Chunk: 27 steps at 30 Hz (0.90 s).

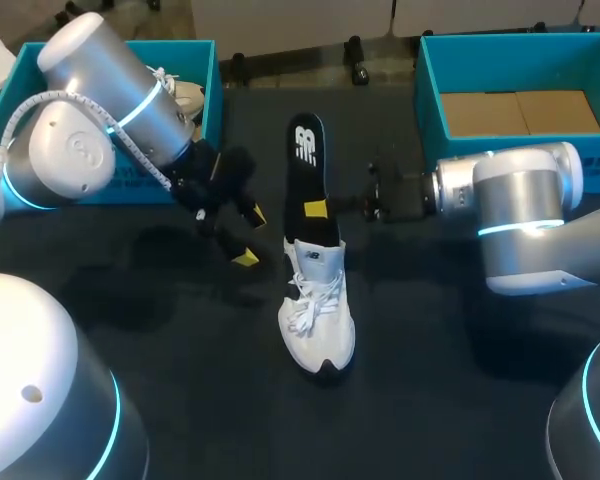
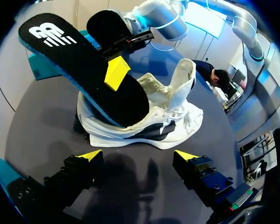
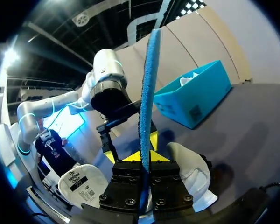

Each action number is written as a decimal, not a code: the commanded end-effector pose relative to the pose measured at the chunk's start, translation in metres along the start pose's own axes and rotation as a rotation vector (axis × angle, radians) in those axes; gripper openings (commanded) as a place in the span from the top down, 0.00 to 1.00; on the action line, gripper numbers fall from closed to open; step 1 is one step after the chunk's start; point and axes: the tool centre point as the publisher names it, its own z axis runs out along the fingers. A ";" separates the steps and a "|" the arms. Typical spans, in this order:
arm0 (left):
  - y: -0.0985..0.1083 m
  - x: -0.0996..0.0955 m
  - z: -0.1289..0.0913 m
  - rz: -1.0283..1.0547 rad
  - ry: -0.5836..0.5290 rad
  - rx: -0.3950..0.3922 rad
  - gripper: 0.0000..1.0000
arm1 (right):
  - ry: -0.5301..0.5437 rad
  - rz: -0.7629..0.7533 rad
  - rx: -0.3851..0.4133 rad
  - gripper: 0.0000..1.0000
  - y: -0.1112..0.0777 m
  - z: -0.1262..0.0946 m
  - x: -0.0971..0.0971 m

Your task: Take the shoe out of the shoebox, open the shoe tongue, remove and reinsert the insole, then place the shoe into the shoebox

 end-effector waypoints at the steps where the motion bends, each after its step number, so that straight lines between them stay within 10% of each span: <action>1: 0.002 0.000 -0.001 0.001 0.001 -0.003 0.00 | 0.025 0.001 0.001 1.00 -0.005 0.000 -0.003; 27: 0.007 0.001 0.002 -0.004 0.015 -0.002 0.00 | 0.017 0.101 0.023 1.00 -0.033 0.007 0.017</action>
